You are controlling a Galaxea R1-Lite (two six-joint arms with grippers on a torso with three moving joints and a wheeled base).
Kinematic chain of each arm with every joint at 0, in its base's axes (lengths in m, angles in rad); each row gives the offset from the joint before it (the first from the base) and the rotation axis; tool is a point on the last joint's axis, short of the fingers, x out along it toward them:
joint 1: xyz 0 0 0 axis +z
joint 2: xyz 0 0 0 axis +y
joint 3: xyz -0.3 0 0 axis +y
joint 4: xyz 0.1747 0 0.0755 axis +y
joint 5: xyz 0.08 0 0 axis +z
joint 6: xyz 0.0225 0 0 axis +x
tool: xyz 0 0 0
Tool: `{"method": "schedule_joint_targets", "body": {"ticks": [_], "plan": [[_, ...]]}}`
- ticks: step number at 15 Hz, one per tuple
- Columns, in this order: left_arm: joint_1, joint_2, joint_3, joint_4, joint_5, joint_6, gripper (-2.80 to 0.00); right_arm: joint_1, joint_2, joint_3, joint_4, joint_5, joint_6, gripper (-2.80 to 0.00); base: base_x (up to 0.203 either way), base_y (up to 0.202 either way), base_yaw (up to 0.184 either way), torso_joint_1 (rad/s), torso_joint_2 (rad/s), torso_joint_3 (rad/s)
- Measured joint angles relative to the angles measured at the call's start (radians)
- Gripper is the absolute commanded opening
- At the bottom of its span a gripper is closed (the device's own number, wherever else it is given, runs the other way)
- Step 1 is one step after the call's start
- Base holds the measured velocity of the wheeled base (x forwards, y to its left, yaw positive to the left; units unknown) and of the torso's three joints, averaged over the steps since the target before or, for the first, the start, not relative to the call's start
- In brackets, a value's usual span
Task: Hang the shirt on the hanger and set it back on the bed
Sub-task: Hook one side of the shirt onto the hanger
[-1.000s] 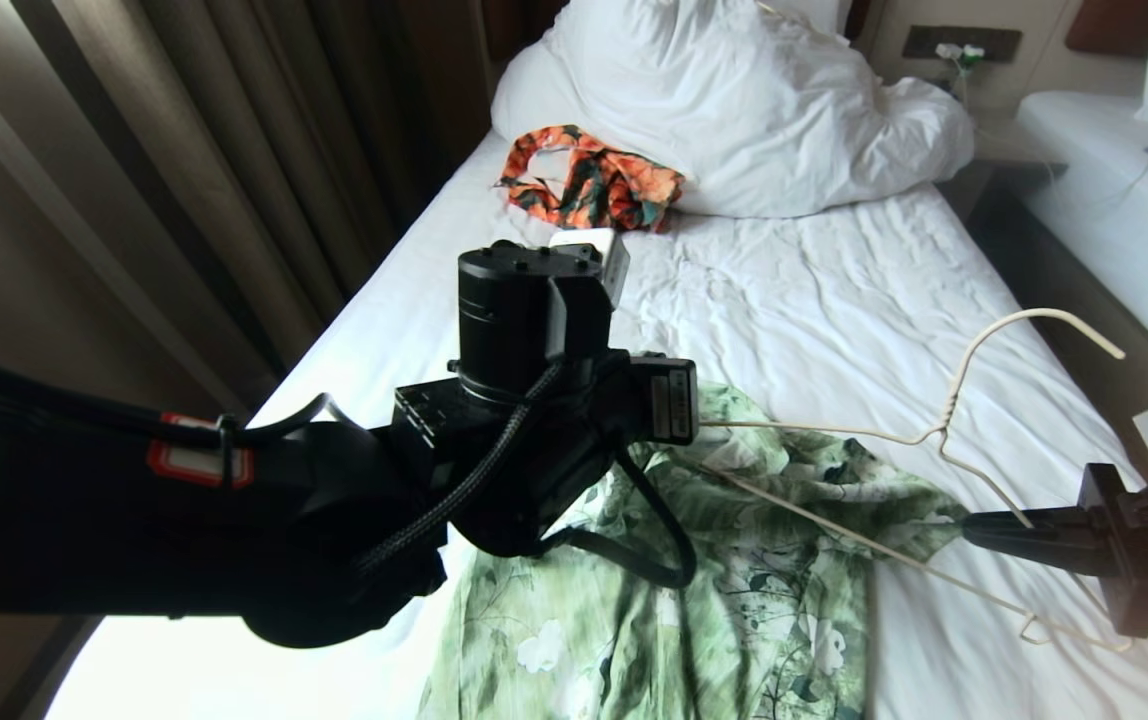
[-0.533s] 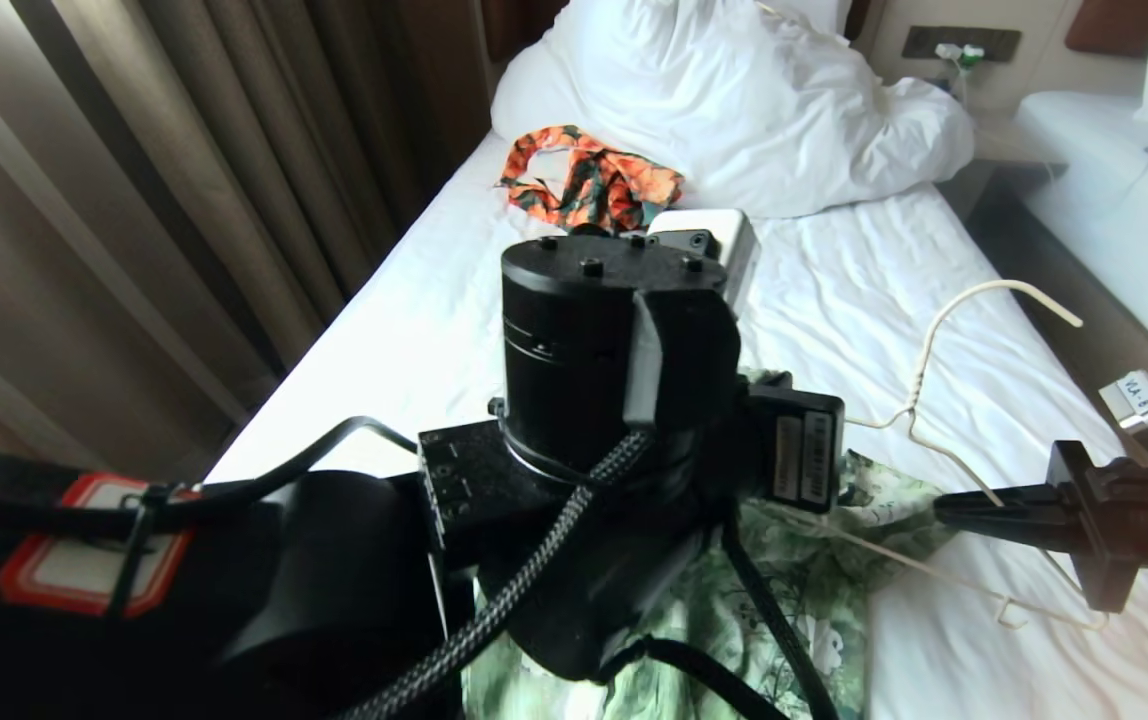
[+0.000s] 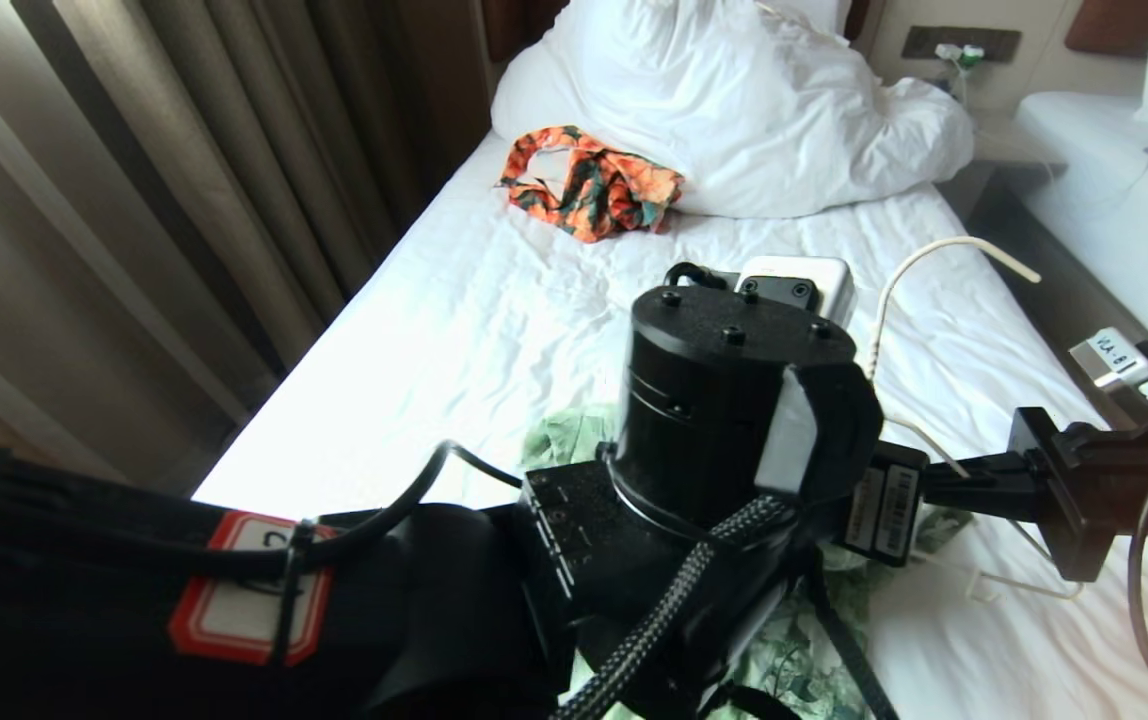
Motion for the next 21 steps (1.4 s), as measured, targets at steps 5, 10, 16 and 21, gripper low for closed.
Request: {"method": "schedule_joint_targets", "body": {"ticks": [5, 10, 16, 21], "plan": [[-0.087, 0.032, -0.064, 0.106, -0.006, -0.002, -2.80, 0.057, 0.018, -0.012, -0.019, 0.000, 0.006, -2.80, 0.000, 0.000, 0.000, 0.000, 0.00, 0.000], [-0.161, 0.045, -0.088, 0.121, -0.007, 0.014, -2.80, 0.090, 0.027, -0.017, -0.066, 0.000, 0.074, -2.80, 0.000, 0.000, 0.000, 0.000, 0.00, 0.000], [-0.181, 0.071, -0.110, 0.132, -0.008, 0.042, -2.80, 0.137, 0.030, 0.003, -0.129, 0.055, 0.143, -2.80, 0.000, 0.000, 0.000, 0.000, 0.00, 0.000], [-0.172, 0.057, -0.062, 0.124, -0.006, 0.044, -2.80, 0.150, 0.041, 0.013, -0.130, 0.069, 0.143, -2.80, 0.000, 0.000, 0.000, 0.000, 0.00, 0.000]]}}
